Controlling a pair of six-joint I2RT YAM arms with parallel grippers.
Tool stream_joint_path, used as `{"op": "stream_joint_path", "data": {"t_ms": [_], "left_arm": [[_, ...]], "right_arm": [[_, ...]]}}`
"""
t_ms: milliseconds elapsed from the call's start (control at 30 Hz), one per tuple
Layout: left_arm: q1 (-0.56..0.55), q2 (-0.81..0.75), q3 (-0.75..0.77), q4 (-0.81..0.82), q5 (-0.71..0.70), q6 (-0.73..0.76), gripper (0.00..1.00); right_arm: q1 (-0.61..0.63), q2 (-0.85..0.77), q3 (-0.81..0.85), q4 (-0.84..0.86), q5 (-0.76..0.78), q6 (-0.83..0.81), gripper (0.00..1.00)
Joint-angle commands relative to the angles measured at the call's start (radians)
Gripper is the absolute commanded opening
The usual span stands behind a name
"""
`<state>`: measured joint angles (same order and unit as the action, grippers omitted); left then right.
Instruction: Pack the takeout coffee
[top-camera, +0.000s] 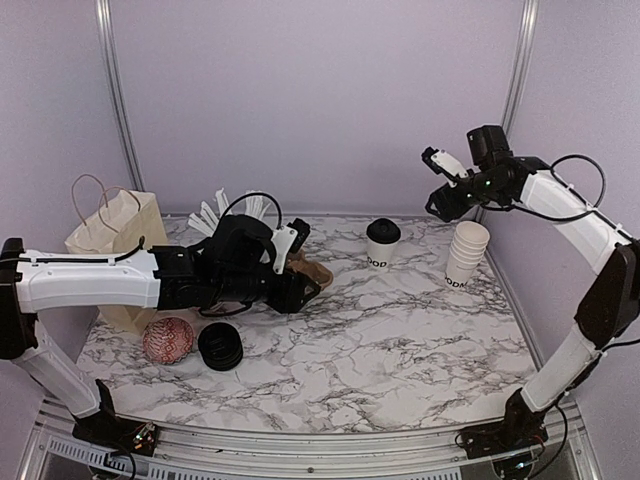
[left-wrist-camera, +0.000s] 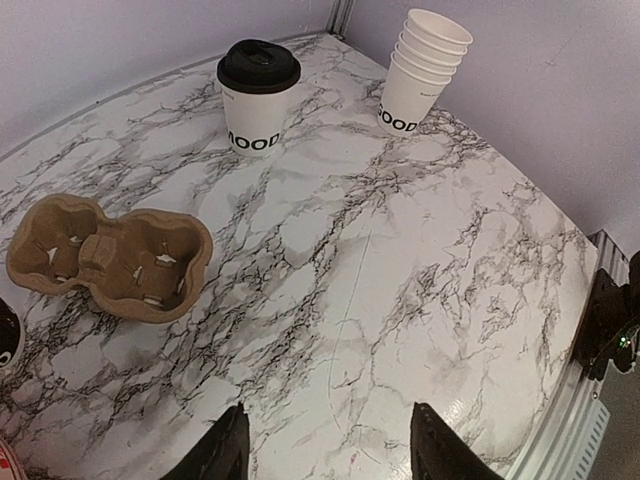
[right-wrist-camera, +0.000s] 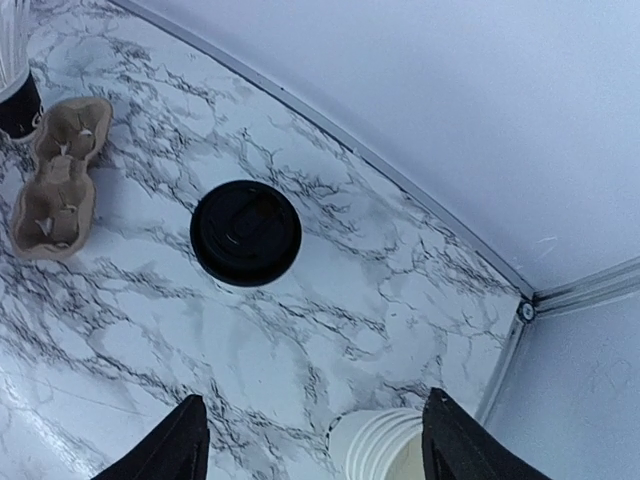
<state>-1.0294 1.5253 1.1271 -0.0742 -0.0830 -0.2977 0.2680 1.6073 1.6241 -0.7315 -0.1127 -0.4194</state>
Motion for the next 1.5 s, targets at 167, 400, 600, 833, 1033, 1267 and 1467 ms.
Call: {"op": "stream_joint_path", "data": {"t_ms": [167,400,600,833,1033,1267,1467], "left_arm": [[-0.003,0.035,0.028,0.030,0.015,0.049,0.50],[-0.003,0.040,0.012,0.047,0.026,0.025,0.50],[-0.003,0.035,0.001,0.054,0.040,0.020,0.50],[-0.003,0.031,-0.010,0.055,0.046,0.006,0.50],[-0.003,0.034,-0.017,0.055,0.049,-0.001,0.50],[-0.003,0.042,-0.012,0.056,0.061,-0.004,0.50],[-0.003,0.047,-0.014,0.057,0.066,-0.006,0.50]], "right_arm": [[-0.049,-0.033,-0.064,-0.169,0.155,-0.004,0.53],[-0.146,-0.007,-0.071,-0.201,0.079,0.007,0.42],[-0.163,0.018,-0.084,-0.204,0.054,-0.006,0.41],[-0.173,0.058,-0.085,-0.182,0.057,-0.021,0.33],[-0.179,0.080,-0.074,-0.173,0.058,-0.030,0.28],[-0.181,0.083,-0.060,-0.170,0.056,-0.030,0.17],[-0.185,0.079,-0.054,-0.169,0.062,-0.033,0.14]]}}
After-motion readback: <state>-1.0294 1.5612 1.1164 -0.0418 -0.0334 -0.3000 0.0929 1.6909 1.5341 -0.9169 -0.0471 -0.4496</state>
